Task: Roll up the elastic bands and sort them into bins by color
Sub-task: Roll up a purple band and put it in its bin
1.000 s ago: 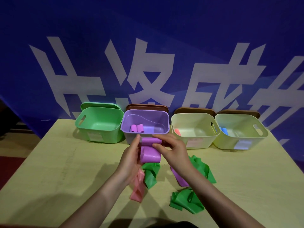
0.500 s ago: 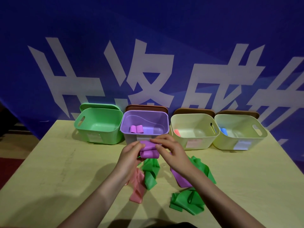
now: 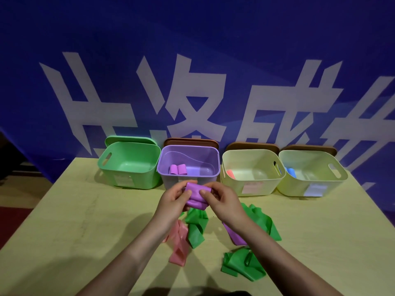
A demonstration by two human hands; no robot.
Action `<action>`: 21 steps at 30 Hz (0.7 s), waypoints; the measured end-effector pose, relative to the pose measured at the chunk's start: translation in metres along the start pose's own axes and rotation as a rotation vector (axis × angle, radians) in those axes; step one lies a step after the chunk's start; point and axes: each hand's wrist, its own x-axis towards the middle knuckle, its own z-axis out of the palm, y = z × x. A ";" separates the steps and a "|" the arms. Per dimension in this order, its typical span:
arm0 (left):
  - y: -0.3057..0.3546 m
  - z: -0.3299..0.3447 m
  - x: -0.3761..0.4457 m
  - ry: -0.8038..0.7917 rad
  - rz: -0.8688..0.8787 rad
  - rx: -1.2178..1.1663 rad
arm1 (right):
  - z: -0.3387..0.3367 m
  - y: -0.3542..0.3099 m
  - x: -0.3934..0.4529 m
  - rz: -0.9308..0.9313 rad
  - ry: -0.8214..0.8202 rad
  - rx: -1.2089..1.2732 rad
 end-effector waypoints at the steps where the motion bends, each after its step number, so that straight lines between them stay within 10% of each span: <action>1: 0.000 0.000 -0.001 0.009 -0.012 -0.035 | 0.001 0.002 0.000 -0.012 0.021 -0.021; 12: -0.007 0.004 -0.001 0.070 -0.271 -0.431 | 0.005 0.002 0.002 -0.075 0.125 0.117; 21: 0.008 0.004 0.001 0.034 -0.394 -0.726 | 0.001 0.017 0.009 -0.555 0.192 -0.352</action>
